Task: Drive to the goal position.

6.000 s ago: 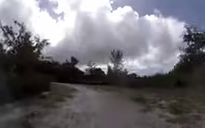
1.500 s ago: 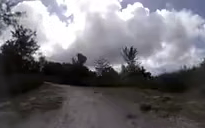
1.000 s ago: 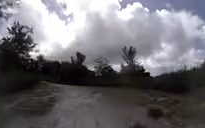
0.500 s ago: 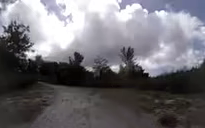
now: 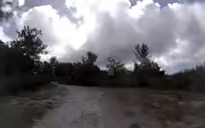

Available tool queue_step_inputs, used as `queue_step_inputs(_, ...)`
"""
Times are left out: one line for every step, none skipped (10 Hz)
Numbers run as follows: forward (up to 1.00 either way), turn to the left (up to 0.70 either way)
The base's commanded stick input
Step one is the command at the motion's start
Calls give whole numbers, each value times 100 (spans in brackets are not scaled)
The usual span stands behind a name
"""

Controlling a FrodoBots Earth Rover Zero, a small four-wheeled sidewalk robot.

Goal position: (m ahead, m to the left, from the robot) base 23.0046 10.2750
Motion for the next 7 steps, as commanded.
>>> queue_step_inputs(70,0)
queue_step_inputs(70,0)
queue_step_inputs(70,0)
queue_step_inputs(70,0)
queue_step_inputs(70,0)
queue_step_inputs(70,0)
queue_step_inputs(70,0)
